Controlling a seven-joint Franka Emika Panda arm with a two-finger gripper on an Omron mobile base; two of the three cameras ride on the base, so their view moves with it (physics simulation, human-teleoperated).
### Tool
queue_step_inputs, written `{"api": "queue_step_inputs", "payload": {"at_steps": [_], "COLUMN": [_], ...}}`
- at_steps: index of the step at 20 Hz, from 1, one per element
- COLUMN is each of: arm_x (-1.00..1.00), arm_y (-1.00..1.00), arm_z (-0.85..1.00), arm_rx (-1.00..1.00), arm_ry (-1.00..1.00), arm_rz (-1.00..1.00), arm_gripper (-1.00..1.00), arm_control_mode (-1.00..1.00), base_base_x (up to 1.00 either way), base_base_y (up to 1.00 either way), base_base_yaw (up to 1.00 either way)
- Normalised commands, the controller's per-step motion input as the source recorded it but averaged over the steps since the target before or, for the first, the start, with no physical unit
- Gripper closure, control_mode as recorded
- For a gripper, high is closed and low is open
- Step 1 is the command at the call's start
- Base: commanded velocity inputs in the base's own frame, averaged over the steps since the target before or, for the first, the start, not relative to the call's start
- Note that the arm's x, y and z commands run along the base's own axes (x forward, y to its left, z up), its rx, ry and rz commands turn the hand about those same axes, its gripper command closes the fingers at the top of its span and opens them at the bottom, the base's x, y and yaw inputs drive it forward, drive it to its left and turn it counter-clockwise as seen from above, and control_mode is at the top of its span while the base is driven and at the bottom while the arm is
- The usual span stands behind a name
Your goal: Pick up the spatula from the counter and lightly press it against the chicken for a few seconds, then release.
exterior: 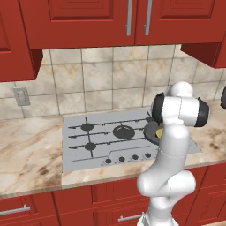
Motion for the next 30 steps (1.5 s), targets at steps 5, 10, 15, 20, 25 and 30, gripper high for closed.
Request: {"api": "queue_step_inputs", "payload": {"at_steps": [5, 10, 15, 20, 25, 30], "arm_x": [0.00, 0.00, 0.00, 0.00, -0.03, -0.22], "arm_y": [-0.05, -0.02, 0.00, 0.00, -0.01, -0.04], "arm_z": [-0.02, -0.01, -0.01, -0.01, 0.00, 0.17], "arm_rx": [0.00, 0.00, 0.00, 0.00, 0.01, 0.04], "arm_ry": [0.00, 0.00, 0.00, 0.00, -0.01, -0.08], "arm_rz": [0.00, 0.00, 0.00, 0.00, 0.00, 0.01], "arm_gripper": [1.00, 1.00, 1.00, 1.00, 1.00, 1.00], "arm_control_mode": [-1.00, -1.00, -1.00, -1.00, -1.00, -1.00], "base_base_x": [0.00, 0.00, 0.00, 0.00, 0.00, 0.00], "base_base_y": [0.00, 0.00, 0.00, 0.00, 0.00, 0.00], "base_base_yaw": [0.00, 0.00, 0.00, 0.00, 0.00, 0.00]}}
